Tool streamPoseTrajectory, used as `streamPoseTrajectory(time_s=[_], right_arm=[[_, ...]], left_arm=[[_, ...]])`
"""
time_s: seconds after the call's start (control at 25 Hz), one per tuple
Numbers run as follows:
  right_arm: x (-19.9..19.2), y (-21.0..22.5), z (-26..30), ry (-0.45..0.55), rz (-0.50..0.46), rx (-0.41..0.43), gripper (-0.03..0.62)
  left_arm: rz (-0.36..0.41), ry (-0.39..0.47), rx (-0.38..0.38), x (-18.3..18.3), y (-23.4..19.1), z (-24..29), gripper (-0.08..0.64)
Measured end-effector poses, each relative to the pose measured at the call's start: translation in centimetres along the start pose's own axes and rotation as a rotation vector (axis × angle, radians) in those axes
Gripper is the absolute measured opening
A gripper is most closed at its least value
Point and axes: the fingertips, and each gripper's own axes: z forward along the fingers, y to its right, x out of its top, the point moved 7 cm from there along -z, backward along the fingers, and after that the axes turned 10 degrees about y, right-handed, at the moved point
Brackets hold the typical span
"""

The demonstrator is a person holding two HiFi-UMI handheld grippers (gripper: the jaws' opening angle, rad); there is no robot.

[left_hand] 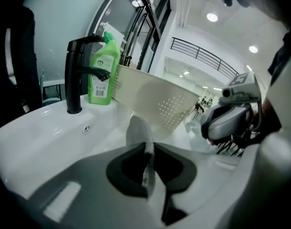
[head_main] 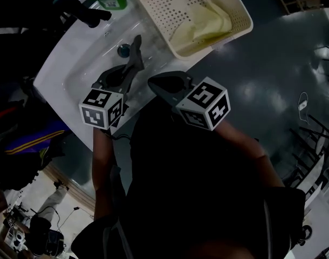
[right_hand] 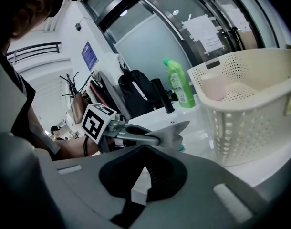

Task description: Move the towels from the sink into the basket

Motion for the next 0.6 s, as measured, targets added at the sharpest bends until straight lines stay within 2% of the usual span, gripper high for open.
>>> streamPoseTrajectory(time_s=[0.48,0.6], right_arm=[[2.8,-0.9,-3.0,0.064,-0.072,0.051,-0.001],[3.6,-1.1,-4.1,0.088,-0.083,0.062,0.000]], left_arm=[[0.003,0.124,0.059,4.7,3.8,-3.5,0.025],[0.031,0.150,0.067,6.1,5.0,-4.1,0.025]])
